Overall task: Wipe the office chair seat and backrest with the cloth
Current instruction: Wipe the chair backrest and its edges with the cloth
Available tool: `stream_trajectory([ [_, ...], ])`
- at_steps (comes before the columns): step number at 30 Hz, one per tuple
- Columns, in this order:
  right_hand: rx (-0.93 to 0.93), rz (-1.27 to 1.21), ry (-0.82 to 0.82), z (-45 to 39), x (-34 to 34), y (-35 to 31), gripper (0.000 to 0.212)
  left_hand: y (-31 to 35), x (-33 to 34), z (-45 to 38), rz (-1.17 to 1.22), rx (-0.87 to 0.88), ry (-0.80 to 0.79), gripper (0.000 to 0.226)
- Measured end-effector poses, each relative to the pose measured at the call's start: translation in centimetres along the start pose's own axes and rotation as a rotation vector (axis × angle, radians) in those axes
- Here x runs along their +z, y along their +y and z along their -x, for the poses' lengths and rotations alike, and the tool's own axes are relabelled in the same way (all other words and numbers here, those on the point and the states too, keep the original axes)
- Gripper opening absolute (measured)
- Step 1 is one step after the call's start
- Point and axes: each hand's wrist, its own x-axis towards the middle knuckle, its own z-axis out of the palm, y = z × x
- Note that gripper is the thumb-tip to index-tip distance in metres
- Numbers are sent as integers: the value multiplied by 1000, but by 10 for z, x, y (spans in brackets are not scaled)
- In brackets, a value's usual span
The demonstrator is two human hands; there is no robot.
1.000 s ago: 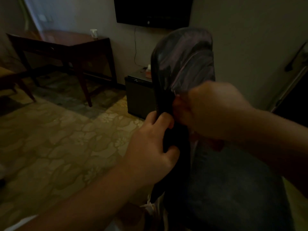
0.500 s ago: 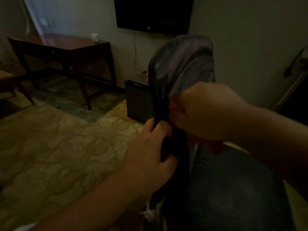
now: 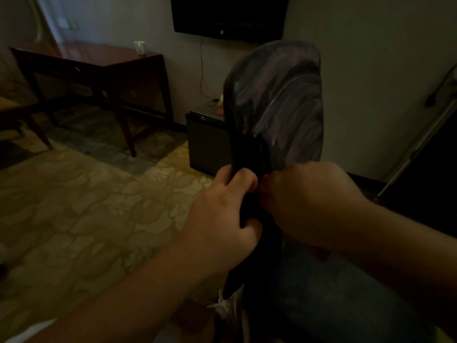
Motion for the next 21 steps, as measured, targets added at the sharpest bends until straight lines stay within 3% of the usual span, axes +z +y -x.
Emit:
stream_trajectory([
  [4,48,-107,-232,21,59,-7,24,-1,4,-1,-56,-1,13,37],
  [7,182,-308,-434,54,124,-27,31,-2,6,4,-80,20,11,38],
  [9,276,-438,-479,69,159,-42,34,-4,7,9,-131,19,0,41],
  [12,374,-575,-373,71,168,-51,34,-7,20,22,-268,-11,-41,39],
  [15,462,-695,-213,63,159,-44,32,-9,41,39,-204,-95,-74,32],
  [21,532,-805,-131,44,169,-50,39,-10,61,26,-122,-272,-13,30],
])
